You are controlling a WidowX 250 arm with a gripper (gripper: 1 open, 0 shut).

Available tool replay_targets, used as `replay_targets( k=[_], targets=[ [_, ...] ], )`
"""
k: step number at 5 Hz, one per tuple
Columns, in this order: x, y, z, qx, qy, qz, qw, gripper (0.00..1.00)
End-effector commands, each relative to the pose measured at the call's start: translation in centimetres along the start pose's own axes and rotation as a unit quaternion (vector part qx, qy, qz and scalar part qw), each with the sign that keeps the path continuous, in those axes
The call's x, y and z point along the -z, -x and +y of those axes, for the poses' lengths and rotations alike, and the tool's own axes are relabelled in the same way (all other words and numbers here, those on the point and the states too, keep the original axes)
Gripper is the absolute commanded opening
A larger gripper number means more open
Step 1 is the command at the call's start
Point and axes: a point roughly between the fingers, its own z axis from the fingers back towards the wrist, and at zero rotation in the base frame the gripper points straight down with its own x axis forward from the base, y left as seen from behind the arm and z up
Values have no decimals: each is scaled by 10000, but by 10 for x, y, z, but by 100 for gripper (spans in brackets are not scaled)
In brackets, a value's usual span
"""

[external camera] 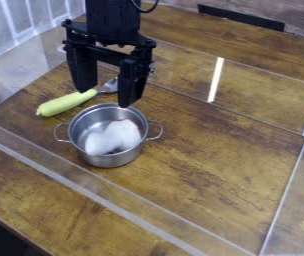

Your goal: Move the green spoon to the right

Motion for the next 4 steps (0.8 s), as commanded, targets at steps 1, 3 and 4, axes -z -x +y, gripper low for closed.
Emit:
replay_targets(
  k=[1,3,4],
  targets=[
    [2,8,-7,135,8,116,9998,100],
    [12,-3,20,1046,2,50,9945,100],
    [11,-6,43,1322,-150,-195,9909,100]
  ],
)
